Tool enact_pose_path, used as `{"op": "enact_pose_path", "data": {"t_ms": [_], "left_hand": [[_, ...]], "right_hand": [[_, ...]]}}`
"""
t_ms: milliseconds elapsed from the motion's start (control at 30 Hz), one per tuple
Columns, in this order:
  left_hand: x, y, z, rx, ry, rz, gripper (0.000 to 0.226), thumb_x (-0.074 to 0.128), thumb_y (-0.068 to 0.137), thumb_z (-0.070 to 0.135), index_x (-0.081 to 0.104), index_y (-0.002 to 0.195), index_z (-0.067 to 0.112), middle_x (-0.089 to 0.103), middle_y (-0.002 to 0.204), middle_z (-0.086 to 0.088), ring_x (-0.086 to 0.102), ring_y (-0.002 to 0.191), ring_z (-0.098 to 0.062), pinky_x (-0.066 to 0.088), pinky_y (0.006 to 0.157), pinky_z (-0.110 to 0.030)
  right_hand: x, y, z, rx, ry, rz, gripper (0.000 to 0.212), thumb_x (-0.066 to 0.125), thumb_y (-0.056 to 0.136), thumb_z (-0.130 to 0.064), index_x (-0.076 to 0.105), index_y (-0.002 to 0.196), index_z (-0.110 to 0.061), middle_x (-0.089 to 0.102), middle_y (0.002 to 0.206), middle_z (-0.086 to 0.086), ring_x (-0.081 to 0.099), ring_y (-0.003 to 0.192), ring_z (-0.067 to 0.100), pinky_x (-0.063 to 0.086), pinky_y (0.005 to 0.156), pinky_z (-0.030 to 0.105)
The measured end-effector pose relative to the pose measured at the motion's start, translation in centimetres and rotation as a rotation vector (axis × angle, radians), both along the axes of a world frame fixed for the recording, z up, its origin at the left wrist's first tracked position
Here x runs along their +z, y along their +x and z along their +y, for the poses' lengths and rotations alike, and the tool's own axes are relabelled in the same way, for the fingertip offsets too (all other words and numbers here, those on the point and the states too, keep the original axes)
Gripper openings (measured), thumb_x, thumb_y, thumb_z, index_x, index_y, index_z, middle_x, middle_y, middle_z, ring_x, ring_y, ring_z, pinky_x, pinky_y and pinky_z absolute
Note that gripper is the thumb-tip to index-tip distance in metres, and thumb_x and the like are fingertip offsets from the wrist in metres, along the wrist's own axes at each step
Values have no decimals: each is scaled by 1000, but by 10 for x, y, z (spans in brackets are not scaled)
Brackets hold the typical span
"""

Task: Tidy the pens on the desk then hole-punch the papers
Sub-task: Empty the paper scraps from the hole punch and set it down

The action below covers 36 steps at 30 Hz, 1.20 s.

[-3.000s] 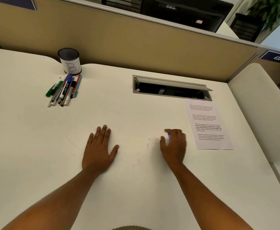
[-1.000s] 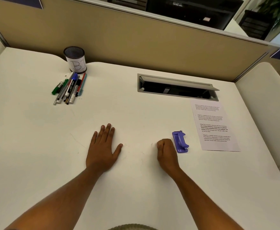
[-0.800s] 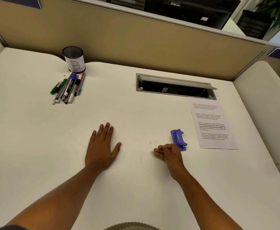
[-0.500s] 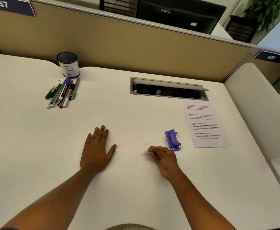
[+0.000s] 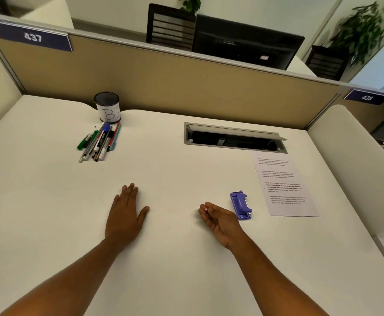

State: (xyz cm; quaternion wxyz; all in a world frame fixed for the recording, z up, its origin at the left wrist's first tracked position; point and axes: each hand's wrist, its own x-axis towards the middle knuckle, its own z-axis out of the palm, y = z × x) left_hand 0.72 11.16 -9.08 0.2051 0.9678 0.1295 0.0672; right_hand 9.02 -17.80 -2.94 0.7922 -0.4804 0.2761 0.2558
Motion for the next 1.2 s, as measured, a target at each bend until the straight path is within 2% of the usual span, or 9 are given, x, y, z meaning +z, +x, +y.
{"op": "enact_pose_path", "data": {"t_ms": [233,500,667,767,900,1033,1200], "left_hand": [[-3,-7,68,143,50,15,72,44,98,47,27,153,5,22,164,-11,15,153,-27,18,124,-44],[11,14,120,200,106,66,76,41,99,49,21,155,1,15,165,-14,10,154,-30,12,125,-43],[10,26,146,230,101,77,77,44,99,49,21,155,2,10,166,-13,8,154,-29,13,125,-44],[6,31,167,261,98,98,79,40,98,53,20,156,4,7,167,-10,7,154,-27,12,125,-43],[0,30,179,242,127,74,82,25,97,63,16,158,9,4,168,-4,1,155,-20,11,125,-42],[-5,31,178,261,141,66,79,28,97,60,12,159,13,-2,168,1,-6,155,-15,9,125,-42],[-4,32,177,271,150,93,80,26,97,60,8,159,12,-1,168,-1,-5,155,-15,8,126,-41]], "right_hand": [[4,12,30,48,-8,12,23,52,97,12,68,113,8,76,110,24,76,99,34,65,79,35],[22,39,92,171,-83,21,26,56,94,7,69,116,4,78,107,17,75,104,31,59,92,37],[40,69,145,227,-62,10,26,54,94,9,69,115,6,77,109,19,74,105,32,59,93,38],[54,93,178,262,-27,-14,27,51,94,10,68,115,6,76,112,20,73,106,33,58,95,39],[73,129,224,313,-36,-76,27,52,96,7,68,117,3,76,114,18,73,105,31,60,87,35],[85,164,277,343,-60,-114,29,50,94,6,67,117,3,76,114,18,74,103,30,61,85,34],[91,201,340,362,-84,-159,33,44,93,6,66,117,4,75,114,18,75,100,30,61,87,34]]}}
